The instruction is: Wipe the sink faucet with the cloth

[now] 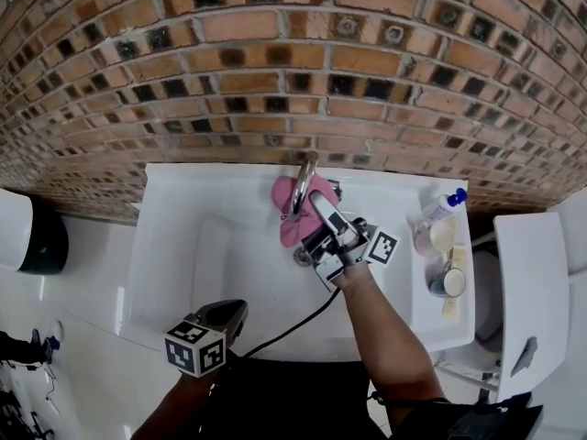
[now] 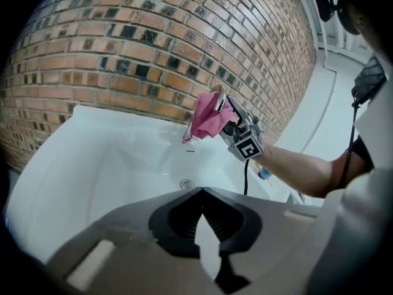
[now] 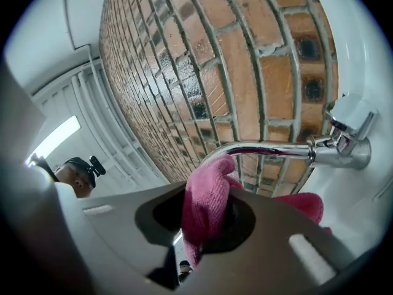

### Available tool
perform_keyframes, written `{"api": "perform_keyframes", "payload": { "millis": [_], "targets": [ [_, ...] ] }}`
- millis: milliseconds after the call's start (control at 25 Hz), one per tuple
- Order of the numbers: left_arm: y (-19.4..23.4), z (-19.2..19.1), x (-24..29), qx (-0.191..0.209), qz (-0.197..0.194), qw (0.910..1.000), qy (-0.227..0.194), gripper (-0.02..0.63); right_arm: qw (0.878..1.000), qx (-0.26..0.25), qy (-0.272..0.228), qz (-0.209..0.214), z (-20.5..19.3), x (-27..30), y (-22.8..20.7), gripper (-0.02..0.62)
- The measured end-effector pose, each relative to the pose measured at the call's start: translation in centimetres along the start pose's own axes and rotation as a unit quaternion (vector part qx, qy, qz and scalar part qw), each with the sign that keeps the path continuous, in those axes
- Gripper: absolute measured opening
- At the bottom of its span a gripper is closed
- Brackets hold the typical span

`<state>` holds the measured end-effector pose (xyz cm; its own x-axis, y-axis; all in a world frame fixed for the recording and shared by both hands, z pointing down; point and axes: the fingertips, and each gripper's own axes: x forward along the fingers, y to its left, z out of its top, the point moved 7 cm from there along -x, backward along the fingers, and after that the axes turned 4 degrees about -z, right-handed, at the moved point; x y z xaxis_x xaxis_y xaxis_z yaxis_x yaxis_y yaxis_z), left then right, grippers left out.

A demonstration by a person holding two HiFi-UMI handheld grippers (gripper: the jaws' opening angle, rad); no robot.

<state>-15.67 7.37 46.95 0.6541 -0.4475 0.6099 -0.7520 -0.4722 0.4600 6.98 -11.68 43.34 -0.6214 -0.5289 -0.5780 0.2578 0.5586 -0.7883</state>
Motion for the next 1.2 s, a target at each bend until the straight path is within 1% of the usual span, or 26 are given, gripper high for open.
{"api": "perform_keyframes", "payload": {
  "millis": [120,240,360,480,560,600,640,680,800,920,1000,1080,1160,1200],
  "targets": [
    [-0.2,-0.2,0.4,-0.005,0.002,1.0000,0.000,0.005,1.000,0.017,0.010,0.006,-0.3,-0.4,-0.3,0.046],
    [-0.6,-0.2,1.0,-0.010,0.003,0.9999,-0.001,0.005,0.999,0.026,0.019,0.000,-0.7,-1.0,-0.5,0.046],
    [-1.0,-0.1,1.6,-0.013,-0.001,0.9999,-0.003,0.005,0.999,0.008,0.043,-0.017,-0.9,-1.6,-0.1,0.044],
    [-1.2,0.2,2.3,-0.015,-0.007,0.9999,-0.003,0.005,0.996,-0.009,0.079,-0.034,-1.1,-2.1,0.4,0.044],
    [-1.3,0.5,2.7,-0.014,-0.012,0.9998,-0.001,0.005,0.992,-0.024,0.112,-0.052,-1.3,-2.5,0.6,0.044],
    [-1.3,0.5,2.9,-0.012,-0.015,0.9998,0.001,0.005,0.988,-0.042,0.131,-0.069,-1.2,-2.8,0.8,0.045],
    [-1.3,0.6,3.1,-0.011,-0.017,0.9998,0.004,0.005,0.982,-0.070,0.150,-0.092,-0.9,-3.1,1.1,0.046],
    [-1.2,0.8,3.3,-0.010,-0.020,0.9997,0.007,0.005,0.973,-0.110,0.164,-0.117,-0.3,-3.2,1.6,0.046],
    [-0.5,1.5,3.9,-0.007,-0.025,0.9996,0.013,0.005,0.939,-0.224,0.192,-0.175,2.5,-2.4,4.4,0.046],
    [0.0,2.3,4.1,-0.005,-0.026,0.9996,0.010,0.005,0.904,-0.302,0.197,-0.230,5.2,-0.3,7.1,0.046],
    [0.0,3.0,4.2,-0.007,-0.027,0.9996,0.002,0.005,0.883,-0.333,0.183,-0.276,7.5,0.9,8.0,0.046],
    [0.0,3.6,4.2,-0.010,-0.028,0.9995,-0.008,0.005,0.864,-0.354,0.171,-0.314,9.8,1.9,8.0,0.046],
    [0.0,3.9,4.2,-0.015,-0.026,0.9994,-0.017,0.005,0.850,-0.361,0.171,-0.343,11.4,2.8,6.8,0.046],
    [0.1,4.0,4.1,-0.018,-0.024,0.9993,-0.021,0.005,0.845,-0.359,0.177,-0.354,11.9,3.3,5.8,0.046]
  ]
}}
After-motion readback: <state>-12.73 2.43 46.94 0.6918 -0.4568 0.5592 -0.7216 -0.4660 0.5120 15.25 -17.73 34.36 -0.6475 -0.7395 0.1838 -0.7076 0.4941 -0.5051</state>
